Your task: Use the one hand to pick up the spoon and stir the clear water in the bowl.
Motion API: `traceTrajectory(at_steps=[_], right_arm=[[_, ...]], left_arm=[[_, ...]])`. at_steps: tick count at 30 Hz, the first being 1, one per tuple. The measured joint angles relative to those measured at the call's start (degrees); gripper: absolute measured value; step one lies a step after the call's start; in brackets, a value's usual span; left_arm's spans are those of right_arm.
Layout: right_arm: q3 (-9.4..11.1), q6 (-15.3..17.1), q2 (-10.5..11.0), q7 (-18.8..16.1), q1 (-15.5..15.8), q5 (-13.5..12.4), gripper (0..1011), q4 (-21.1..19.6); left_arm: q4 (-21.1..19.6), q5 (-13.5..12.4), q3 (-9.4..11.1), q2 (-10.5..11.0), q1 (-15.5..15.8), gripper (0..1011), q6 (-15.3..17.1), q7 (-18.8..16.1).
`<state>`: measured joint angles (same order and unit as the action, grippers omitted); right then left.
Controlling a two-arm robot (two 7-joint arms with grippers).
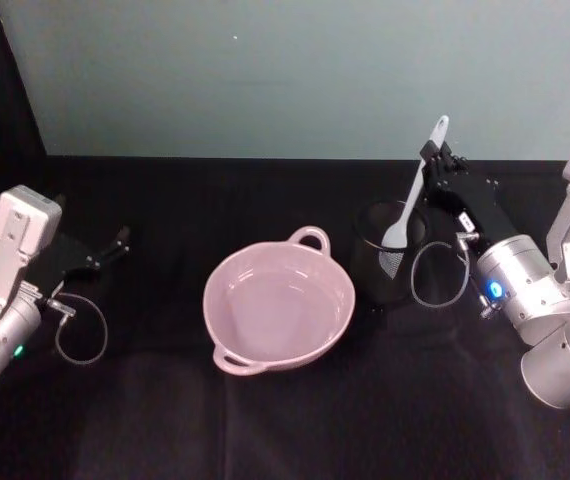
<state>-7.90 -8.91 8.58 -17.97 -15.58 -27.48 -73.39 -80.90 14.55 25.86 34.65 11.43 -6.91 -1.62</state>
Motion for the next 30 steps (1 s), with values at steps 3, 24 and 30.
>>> traceTrajectory(at_steps=[3, 24, 30], right_arm=[[0.2, 0.1, 0.0, -0.4, 0.1, -1.0, 110, 0.1], [0.6, 1.0, 0.0, -1.4, 0.3, -3.5, 223, 0.7], [0.6, 1.0, 0.0, -1.3, 0.3, -3.4, 383, 0.7]], left_arm=[[0.0, 0.0, 0.0, 0.0, 0.0, 1011, 0.0, 0.0], [0.0, 0.0, 0.0, 0.0, 0.0, 1011, 0.0, 0.0], [0.0, 0.0, 0.0, 0.0, 0.0, 1011, 0.0, 0.0]])
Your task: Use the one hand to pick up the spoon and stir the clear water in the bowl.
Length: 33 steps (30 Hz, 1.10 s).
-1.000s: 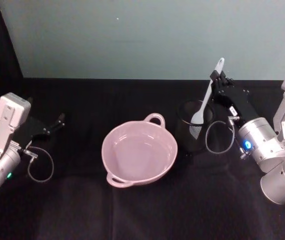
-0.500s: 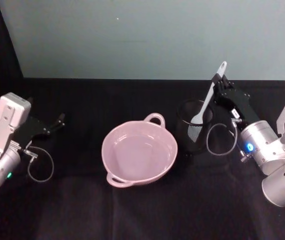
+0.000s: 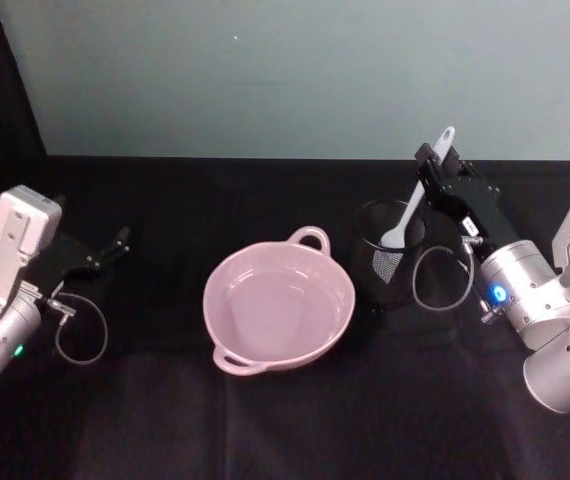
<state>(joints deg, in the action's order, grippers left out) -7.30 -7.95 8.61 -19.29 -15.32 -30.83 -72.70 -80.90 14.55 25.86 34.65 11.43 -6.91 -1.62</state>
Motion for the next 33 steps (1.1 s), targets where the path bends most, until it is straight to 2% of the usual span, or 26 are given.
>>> traceTrajectory(at_steps=[4, 5, 8, 12, 14, 16, 18, 19, 24, 27, 33], right_arm=[[0.0, 0.0, 0.0, 0.0, 0.0, 0.0, 502, 0.0], [0.0, 0.0, 0.0, 0.0, 0.0, 0.1, 565, 0.0], [0.0, 0.0, 0.0, 0.0, 0.0, 0.1, 625, 0.0], [0.0, -0.1, 0.0, 0.0, 0.0, 0.1, 783, 0.0], [0.0, -0.1, 0.0, 0.1, 0.0, 0.1, 816, 0.0], [0.0, -0.1, 0.0, 0.1, 0.0, 0.1, 893, 0.0], [0.0, -0.1, 0.0, 0.1, 0.0, 0.1, 916, 0.0], [0.0, -0.1, 0.0, 0.1, 0.0, 0.1, 970, 0.0], [0.0, -0.1, 0.0, 0.1, 0.0, 0.2, 1002, 0.0], [-0.3, -0.1, 0.6, 1.0, 0.2, 1.1, 1002, -0.6], [-0.2, 0.4, 1.6, 2.4, 1.8, 2.2, 1003, -2.7]], left_arm=[[0.0, 0.0, 0.0, 0.0, 0.0, 1011, 0.0, 0.0], [0.0, 0.0, 0.0, 0.0, 0.0, 1011, 0.0, 0.0], [0.0, 0.0, 0.0, 0.0, 0.0, 1011, 0.0, 0.0], [0.0, 0.0, 0.0, 0.0, 0.0, 1011, 0.0, 0.0], [0.0, 0.0, 0.0, 0.0, 0.0, 1011, 0.0, 0.0], [0.0, 0.0, 0.0, 0.0, 0.0, 1011, 0.0, 0.0], [0.0, 0.0, 0.0, 0.0, 0.0, 1011, 0.0, 0.0], [0.0, 0.0, 0.0, 0.0, 0.0, 1011, 0.0, 0.0], [0.0, 0.0, 0.0, 0.0, 0.0, 1011, 0.0, 0.0], [0.0, 0.0, 0.0, 0.0, 0.0, 1011, 0.0, 0.0], [0.0, 0.0, 0.0, 0.0, 0.0, 1011, 0.0, 0.0]])
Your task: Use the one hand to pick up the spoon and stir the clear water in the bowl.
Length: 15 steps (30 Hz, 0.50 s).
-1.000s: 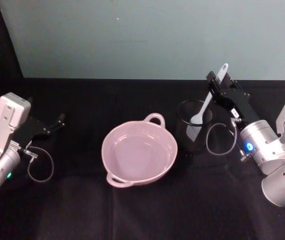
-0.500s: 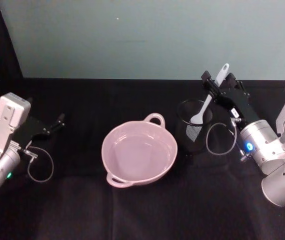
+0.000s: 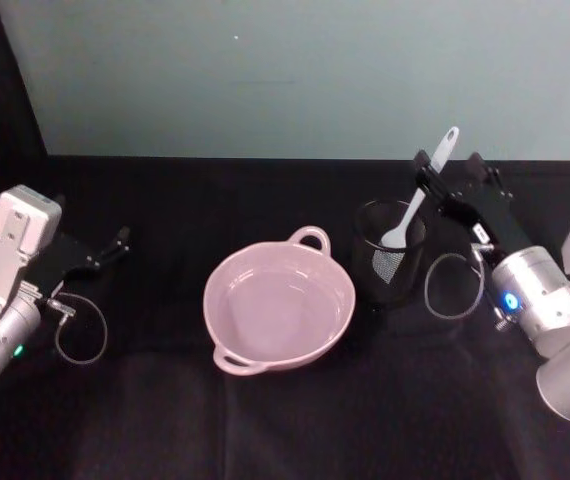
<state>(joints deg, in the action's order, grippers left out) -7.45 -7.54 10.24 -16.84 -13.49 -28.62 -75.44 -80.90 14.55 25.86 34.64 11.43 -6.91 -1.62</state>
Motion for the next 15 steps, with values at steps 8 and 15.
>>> traceTrajectory(at_steps=[8, 15], right_arm=[[1.0, 3.2, 2.6, -0.3, 3.9, -1.8, 1003, -4.8], [0.6, 5.0, 6.8, -0.7, 7.6, -0.4, 1002, -10.0]], left_arm=[[0.0, 0.0, 0.0, 0.0, 0.0, 1011, 0.0, 0.0], [0.0, 0.0, 0.0, 0.0, 0.0, 1011, 0.0, 0.0]])
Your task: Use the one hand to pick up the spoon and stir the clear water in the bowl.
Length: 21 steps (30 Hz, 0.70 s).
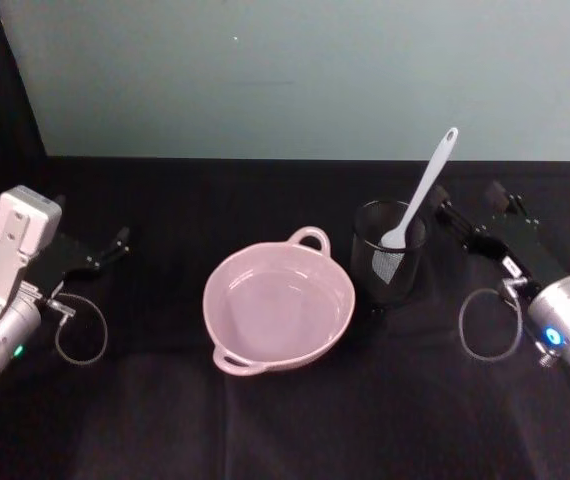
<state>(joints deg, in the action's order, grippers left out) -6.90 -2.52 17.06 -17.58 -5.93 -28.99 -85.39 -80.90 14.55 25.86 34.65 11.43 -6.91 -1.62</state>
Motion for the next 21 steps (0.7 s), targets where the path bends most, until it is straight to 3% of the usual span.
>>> traceTrajectory(at_steps=[5, 11, 16, 21], right_arm=[[0.2, 0.1, 2.2, 1.3, 2.3, 2.6, 1003, -2.7], [1.9, 0.1, 4.5, 2.8, 4.6, 5.8, 1002, -4.4], [3.9, 0.3, 5.3, 3.5, 4.7, 7.1, 1003, -3.2], [4.9, 0.1, 5.2, 3.4, 2.9, 7.8, 1003, 0.0]], left_arm=[[0.0, 0.0, 0.0, 0.0, 0.0, 1011, 0.0, 0.0], [0.0, 0.0, 0.0, 0.0, 0.0, 1011, 0.0, 0.0], [0.0, 0.0, 0.0, 0.0, 0.0, 1011, 0.0, 0.0], [0.0, 0.0, 0.0, 0.0, 0.0, 1011, 0.0, 0.0]])
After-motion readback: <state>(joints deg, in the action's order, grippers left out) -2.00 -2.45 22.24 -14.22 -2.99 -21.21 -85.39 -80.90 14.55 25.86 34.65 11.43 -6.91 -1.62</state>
